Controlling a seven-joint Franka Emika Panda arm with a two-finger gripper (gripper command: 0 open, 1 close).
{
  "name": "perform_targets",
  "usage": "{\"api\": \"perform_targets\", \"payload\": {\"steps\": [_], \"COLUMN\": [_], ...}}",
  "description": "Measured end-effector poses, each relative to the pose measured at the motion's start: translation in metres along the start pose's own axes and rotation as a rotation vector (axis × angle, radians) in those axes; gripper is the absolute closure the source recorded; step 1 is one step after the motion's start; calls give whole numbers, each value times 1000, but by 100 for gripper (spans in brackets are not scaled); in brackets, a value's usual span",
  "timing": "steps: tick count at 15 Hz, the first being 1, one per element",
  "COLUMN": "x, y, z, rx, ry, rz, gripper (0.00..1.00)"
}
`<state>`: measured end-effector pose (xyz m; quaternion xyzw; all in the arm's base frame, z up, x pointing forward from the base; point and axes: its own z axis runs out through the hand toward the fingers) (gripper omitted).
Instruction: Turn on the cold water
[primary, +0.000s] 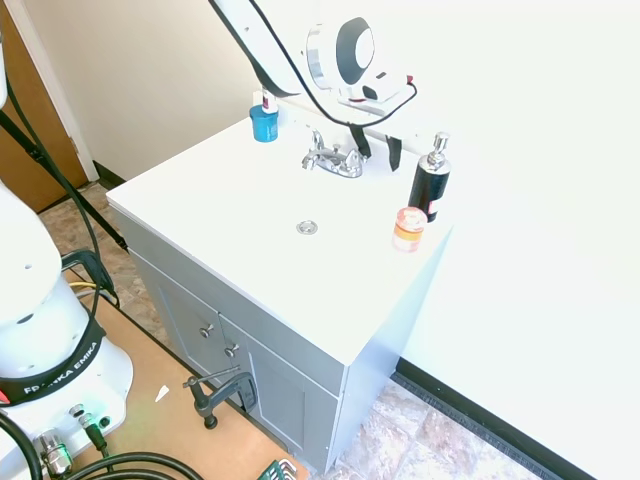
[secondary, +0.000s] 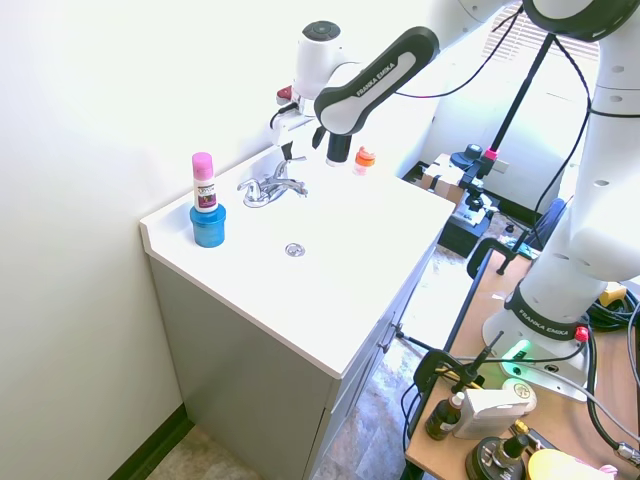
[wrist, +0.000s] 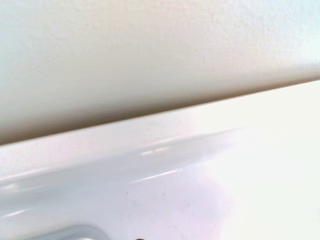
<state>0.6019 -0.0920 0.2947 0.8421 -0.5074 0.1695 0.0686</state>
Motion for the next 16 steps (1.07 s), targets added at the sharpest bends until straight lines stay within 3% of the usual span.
{"api": "perform_targets", "payload": {"steps": [7, 12, 16], "x": [-4, -14, -52], "y": [6, 29, 59], "z": [-13, -63, -97], "rx": [-49, -18, 17], "ry": [-53, -119, -224], "rz": [-16, -12, -56], "gripper": [0, 0, 0]}}
